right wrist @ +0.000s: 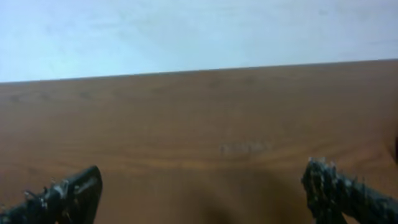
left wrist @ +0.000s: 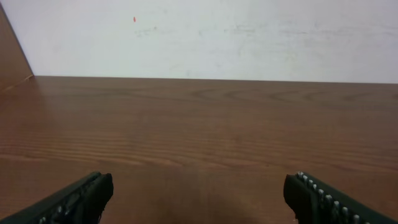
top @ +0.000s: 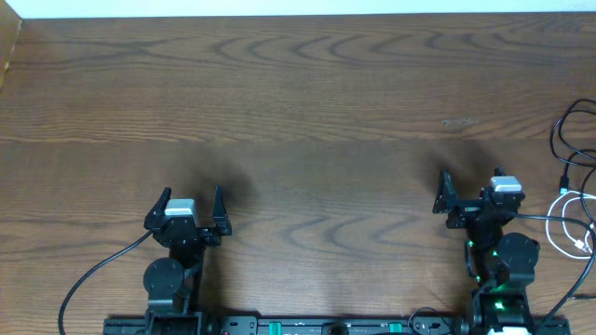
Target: Untangle cables
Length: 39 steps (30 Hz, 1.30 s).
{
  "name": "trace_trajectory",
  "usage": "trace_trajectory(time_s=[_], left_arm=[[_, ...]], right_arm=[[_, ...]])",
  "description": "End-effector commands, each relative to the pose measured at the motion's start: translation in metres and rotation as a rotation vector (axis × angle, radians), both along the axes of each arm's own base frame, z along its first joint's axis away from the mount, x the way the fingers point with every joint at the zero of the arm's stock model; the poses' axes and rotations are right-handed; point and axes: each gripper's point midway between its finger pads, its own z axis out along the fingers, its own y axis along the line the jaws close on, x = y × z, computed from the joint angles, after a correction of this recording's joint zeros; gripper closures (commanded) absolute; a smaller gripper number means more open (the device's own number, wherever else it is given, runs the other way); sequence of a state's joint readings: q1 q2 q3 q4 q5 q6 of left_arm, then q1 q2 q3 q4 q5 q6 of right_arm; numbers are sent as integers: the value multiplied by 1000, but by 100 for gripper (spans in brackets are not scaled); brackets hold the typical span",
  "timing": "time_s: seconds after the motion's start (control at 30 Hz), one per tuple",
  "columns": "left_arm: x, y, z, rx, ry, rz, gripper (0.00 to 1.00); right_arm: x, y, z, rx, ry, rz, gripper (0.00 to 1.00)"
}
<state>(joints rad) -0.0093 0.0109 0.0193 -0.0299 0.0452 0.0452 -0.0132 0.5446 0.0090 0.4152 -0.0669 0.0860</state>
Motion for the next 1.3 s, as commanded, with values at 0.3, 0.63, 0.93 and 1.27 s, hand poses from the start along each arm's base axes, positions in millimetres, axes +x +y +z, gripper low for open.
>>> trace_trajectory(time_s=[0.3, 0.63, 0.93, 1.27], left_arm=[[-1, 6, -16, 0, 51, 33, 7], [-1, 6, -16, 0, 51, 33, 7], [-1, 6, -16, 0, 51, 32, 7], [-1, 6, -16, 0, 51, 33, 7]], right_arm=[[-18, -4, -25, -43, 107, -13, 1], [-29, -8, -24, -46, 99, -35, 1], [-31, -7, -4, -46, 13, -36, 1], [-33, -7, 10, -46, -49, -38, 1]])
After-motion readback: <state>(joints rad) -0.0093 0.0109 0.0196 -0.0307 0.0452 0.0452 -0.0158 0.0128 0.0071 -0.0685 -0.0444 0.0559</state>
